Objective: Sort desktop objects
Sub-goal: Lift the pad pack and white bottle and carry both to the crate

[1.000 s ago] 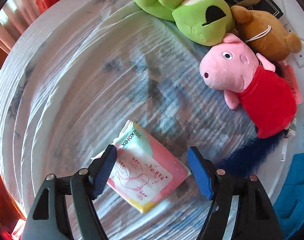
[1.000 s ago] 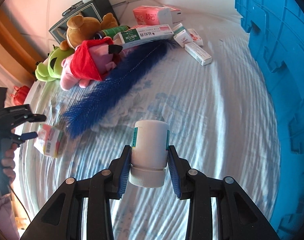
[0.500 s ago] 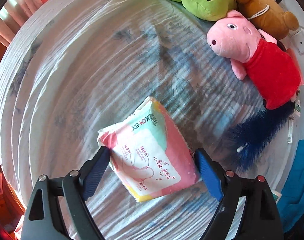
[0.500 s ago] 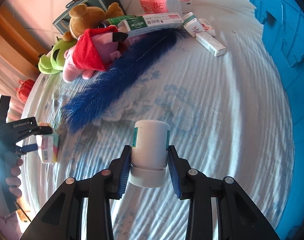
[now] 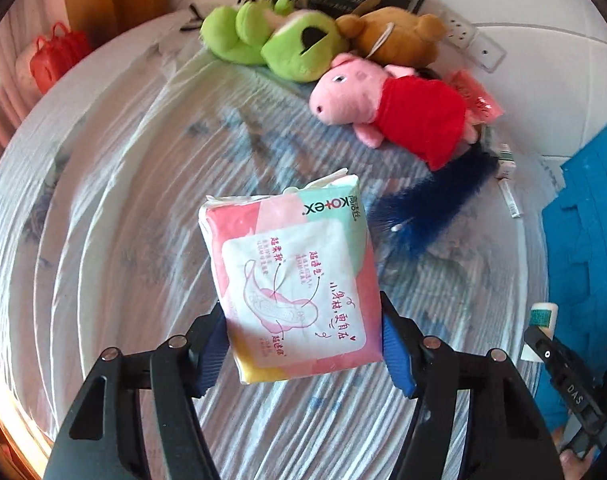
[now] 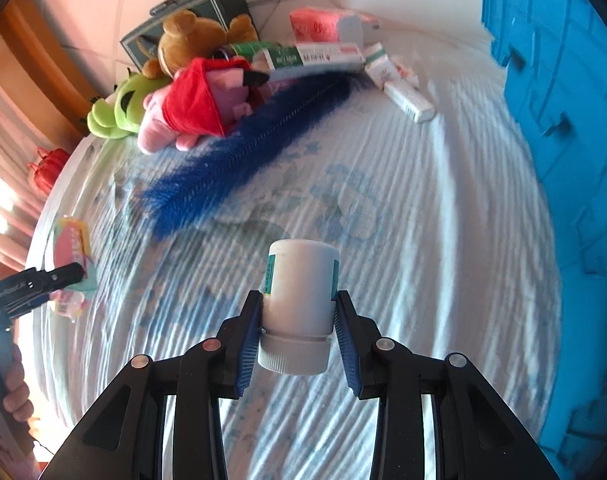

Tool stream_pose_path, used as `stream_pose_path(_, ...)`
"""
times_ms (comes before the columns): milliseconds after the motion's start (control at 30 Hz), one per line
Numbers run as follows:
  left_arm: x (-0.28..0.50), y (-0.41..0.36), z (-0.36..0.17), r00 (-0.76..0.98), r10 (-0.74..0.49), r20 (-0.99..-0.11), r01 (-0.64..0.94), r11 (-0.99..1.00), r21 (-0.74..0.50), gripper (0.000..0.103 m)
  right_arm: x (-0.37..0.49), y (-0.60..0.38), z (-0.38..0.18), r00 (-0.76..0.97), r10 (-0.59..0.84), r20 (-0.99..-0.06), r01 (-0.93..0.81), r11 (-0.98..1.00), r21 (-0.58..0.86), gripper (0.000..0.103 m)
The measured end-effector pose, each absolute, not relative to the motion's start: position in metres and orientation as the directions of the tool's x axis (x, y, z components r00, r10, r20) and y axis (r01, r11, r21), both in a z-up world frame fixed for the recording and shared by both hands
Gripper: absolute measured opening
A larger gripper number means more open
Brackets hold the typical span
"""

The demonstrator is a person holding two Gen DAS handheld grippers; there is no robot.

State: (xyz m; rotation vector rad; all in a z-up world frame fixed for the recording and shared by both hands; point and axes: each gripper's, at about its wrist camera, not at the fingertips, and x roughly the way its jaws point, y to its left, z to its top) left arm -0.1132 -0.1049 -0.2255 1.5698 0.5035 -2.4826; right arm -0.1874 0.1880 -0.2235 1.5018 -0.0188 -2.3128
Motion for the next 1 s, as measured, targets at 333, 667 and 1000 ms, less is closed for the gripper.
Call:
stream_pose_path(333, -0.085, -0.036, -0.117, -0.680, 0.047, -0.732, 0.046, -0.993, -0.106, 0.065, -0.130, 0.212, -0.104, -0.616, -0.336, -0.712, 0.315, -0.934, 0.168, 0.035)
stream_pose_path(667, -0.084, 0.056, -0.066, -0.743, 0.213, -0.634, -0.200, -0.975, -0.094, 0.065, -0.065, 0.284, 0.006, -0.837, -0.249, -0.487, 0.208, -0.968, 0.138, 0.035)
stream_pose_path(1000, -0.064, 0.177, -0.013, -0.751, 0.383, -0.537, -0.422, -0.905, -0.055, 0.065, -0.025, 0.383, 0.042, -0.912, 0.075, -0.404, -0.095, -0.995, 0.032, 0.035)
